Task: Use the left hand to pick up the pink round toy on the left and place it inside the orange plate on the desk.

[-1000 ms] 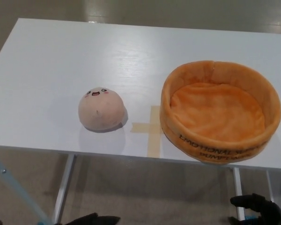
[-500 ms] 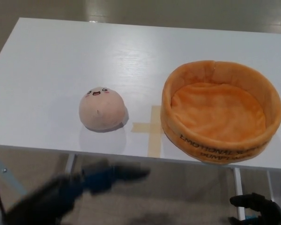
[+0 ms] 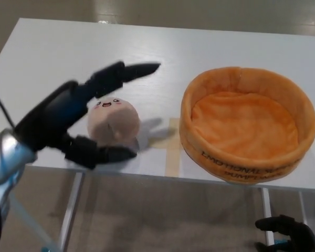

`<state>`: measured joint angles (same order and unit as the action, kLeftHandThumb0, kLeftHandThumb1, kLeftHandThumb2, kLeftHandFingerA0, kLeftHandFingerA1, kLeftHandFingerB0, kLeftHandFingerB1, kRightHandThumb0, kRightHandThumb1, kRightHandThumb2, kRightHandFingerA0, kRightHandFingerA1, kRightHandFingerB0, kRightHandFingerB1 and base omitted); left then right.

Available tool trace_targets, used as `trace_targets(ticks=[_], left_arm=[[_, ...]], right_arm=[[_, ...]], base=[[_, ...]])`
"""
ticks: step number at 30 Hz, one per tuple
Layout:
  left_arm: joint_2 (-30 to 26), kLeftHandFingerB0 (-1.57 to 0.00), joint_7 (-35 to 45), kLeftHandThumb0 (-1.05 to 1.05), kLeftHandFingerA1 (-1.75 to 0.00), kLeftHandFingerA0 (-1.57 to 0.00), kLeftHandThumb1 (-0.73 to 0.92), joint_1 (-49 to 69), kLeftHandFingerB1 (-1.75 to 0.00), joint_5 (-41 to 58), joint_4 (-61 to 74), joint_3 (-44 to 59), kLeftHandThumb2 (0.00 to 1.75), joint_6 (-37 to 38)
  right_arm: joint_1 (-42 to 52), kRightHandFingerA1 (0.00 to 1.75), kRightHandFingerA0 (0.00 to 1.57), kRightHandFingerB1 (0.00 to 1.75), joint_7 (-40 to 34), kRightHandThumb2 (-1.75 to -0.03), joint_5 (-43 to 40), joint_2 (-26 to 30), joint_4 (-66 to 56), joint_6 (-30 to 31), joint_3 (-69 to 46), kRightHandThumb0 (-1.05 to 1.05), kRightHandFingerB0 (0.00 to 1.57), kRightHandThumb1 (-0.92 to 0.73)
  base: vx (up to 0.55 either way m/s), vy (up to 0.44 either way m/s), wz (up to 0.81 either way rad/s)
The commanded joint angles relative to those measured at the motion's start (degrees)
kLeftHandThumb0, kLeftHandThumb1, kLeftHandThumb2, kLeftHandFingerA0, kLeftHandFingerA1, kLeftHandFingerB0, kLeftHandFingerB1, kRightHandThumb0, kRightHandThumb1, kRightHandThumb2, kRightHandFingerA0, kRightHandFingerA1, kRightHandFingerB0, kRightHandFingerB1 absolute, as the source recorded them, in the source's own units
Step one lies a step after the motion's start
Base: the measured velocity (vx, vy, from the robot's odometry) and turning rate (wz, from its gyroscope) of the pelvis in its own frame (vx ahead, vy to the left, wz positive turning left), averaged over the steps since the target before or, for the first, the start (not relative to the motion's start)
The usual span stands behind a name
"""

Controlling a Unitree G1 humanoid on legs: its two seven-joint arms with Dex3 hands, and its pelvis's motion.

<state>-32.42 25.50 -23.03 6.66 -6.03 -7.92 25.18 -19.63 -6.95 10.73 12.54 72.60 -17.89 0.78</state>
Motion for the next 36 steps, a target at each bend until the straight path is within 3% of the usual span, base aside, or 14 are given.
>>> trace_targets(ticks=[1,3,4,5,12,18,19,22,23,25,26,36], left_arm=[[1.1,-0.04,-4.7,-0.17,-0.11,0.0,0.38,-8.3,-0.32,-13.3,-11.8,-2.0,0.66,-1.3],[1.0,-0.02,-6.7,-0.24,-0.03,0.0,0.35,-10.8,-0.28,-16.9,-14.7,-3.1,0.64,-1.7],[0.7,-0.04,-8.0,-0.41,0.0,0.0,0.29,-12.4,-0.24,-19.4,-16.1,-4.0,0.63,-3.1],[0.4,-0.03,-9.6,-0.5,0.0,0.0,0.36,-14.9,-0.2,-23.0,-18.5,-5.6,0.68,-4.8],[0.4,0.0,-11.0,-0.51,0.0,0.0,0.32,-19.5,-0.09,-27.4,-27.6,-9.9,0.65,-5.0],[1.2,0.0,-12.1,-0.54,0.0,0.0,0.31,-20.9,-0.12,-28.3,-32.8,-12.2,0.66,-5.0],[1.3,0.0,-12.1,-0.57,0.0,0.0,0.37,-21.2,-0.15,-28.6,-33.5,-12.7,0.52,-5.4],[1.5,0.0,-11.9,-0.59,0.0,0.0,0.36,-21.6,-0.15,-29.2,-34.7,-13.6,0.52,-6.5],[1.6,0.0,-12.1,-0.58,0.0,0.0,0.3,-21.8,-0.11,-29.4,-35.8,-13.9,0.67,-5.9],[1.6,0.0,-11.9,-0.58,0.0,0.0,0.29,-22.1,-0.12,-29.5,-36.7,-14.1,0.66,-5.7],[1.6,0.0,-11.9,-0.67,0.0,0.0,0.36,-22.2,-0.15,-29.8,-37.2,-14.3,0.54,-5.7],[2.8,0.0,-10.7,-0.64,0.0,0.0,0.36,-23.8,-0.09,-31.7,-43.2,-15.1,0.54,-6.1]], right_arm=[[0.2,0.88,0.58,0.77,0.8,-0.55,0.3,0.2,0.5,0.6,0.4,-0.22,0.54,-0.56],[0.2,0.87,0.57,0.76,1.1,-0.55,0.2,0.2,0.4,0.8,0.3,-0.2,0.52,-0.57],[0.1,0.86,0.57,0.76,1.1,-0.55,0.1,0.1,0.4,0.9,0.3,-0.18,0.52,-0.57],[0.0,0.85,0.56,0.75,1.1,-0.55,-0.1,0.0,0.4,1.2,0.2,-0.2,0.52,-0.56],[0.1,0.84,0.54,0.75,1.0,-0.55,0.7,0.1,0.7,1.6,1.0,-0.17,0.53,-0.56],[0.0,0.84,0.54,0.75,1.5,-0.55,0.1,0.2,0.7,1.7,0.8,-0.15,0.53,-0.56],[0.0,0.84,0.56,0.76,1.5,-0.55,0.2,0.2,0.7,1.6,0.9,-0.17,0.55,-0.55],[0.0,0.83,0.55,0.74,1.5,-0.55,0.4,0.3,0.6,1.9,1.1,-0.17,0.54,-0.56],[0.0,0.82,0.55,0.73,1.8,-0.55,0.1,0.2,0.7,2.1,0.9,-0.17,0.53,-0.56],[0.0,0.82,0.52,0.73,2.2,-0.56,-0.3,0.0,0.7,2.2,0.6,-0.15,0.52,-0.56],[0.0,0.82,0.52,0.74,2.2,-0.55,-0.4,0.0,0.7,2.3,0.5,-0.16,0.52,-0.56],[-0.3,0.79,0.5,0.72,3.1,-0.56,-0.6,0.0,0.7,3.5,0.2,-0.16,0.52,-0.57]], base=[[0.0,0.0,0.0],[0.0,0.0,0.0],[0.0,0.0,0.0],[0.0,0.0,0.0],[0.0,0.0,0.0],[0.0,0.0,0.0],[0.0,0.0,0.0],[0.0,0.0,0.0],[0.0,0.0,0.0],[0.0,0.0,0.0],[0.0,0.0,0.0],[0.0,0.0,0.0]])
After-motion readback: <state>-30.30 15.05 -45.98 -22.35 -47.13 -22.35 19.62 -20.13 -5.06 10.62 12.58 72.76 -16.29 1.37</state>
